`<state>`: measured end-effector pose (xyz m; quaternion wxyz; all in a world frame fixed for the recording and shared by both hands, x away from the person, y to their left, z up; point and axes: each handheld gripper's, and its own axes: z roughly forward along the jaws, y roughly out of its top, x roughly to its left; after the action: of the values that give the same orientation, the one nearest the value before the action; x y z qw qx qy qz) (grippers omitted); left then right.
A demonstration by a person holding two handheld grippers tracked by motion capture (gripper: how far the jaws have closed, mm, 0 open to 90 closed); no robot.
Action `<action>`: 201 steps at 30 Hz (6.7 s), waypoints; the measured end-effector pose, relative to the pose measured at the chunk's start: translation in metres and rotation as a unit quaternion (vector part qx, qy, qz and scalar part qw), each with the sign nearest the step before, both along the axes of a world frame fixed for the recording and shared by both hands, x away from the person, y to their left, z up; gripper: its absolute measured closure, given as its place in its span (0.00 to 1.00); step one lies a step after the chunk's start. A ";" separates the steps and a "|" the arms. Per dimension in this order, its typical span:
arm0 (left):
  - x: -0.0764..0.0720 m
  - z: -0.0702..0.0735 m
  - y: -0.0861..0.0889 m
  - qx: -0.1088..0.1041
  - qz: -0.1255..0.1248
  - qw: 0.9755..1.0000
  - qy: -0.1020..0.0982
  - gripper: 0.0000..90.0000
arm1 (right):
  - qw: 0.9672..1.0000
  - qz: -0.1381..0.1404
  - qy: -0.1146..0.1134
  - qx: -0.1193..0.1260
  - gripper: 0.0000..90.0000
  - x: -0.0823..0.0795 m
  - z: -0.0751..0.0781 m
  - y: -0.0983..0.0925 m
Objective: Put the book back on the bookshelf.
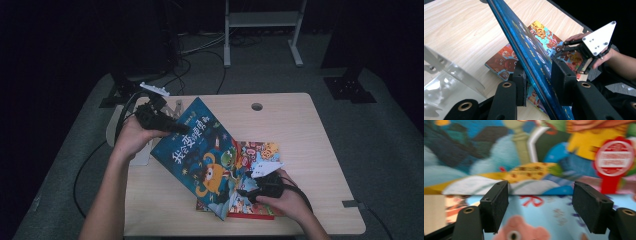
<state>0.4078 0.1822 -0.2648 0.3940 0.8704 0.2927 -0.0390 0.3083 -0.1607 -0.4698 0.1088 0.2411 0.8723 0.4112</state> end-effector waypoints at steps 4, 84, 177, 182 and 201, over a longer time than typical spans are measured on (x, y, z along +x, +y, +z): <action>0.005 0.013 -0.007 0.017 -0.004 1.000 -0.003 0.76 | 0.999 -0.054 -0.001 0.005 0.32 0.009 0.001 -0.024; -0.080 0.091 0.166 0.097 0.154 0.982 -0.060 0.91 | 0.945 -0.325 0.020 -0.013 0.18 0.041 -0.034 -0.153; -0.036 0.002 0.099 0.139 0.151 0.974 -0.093 0.60 | 0.948 -0.317 0.019 -0.011 0.26 0.039 -0.033 -0.152; -0.045 -0.014 0.082 0.139 0.133 0.976 -0.100 0.57 | 0.951 -0.308 0.018 -0.013 0.36 0.036 -0.031 -0.151; -0.065 -0.112 0.019 0.113 0.068 0.987 -0.091 0.46 | 0.962 -0.273 0.019 0.021 0.38 0.036 0.001 -0.121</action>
<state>0.3430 0.2015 -0.3773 0.3203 0.8871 0.3166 0.1007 0.3441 -0.2815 -0.4691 0.1951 0.4799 0.7665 0.3796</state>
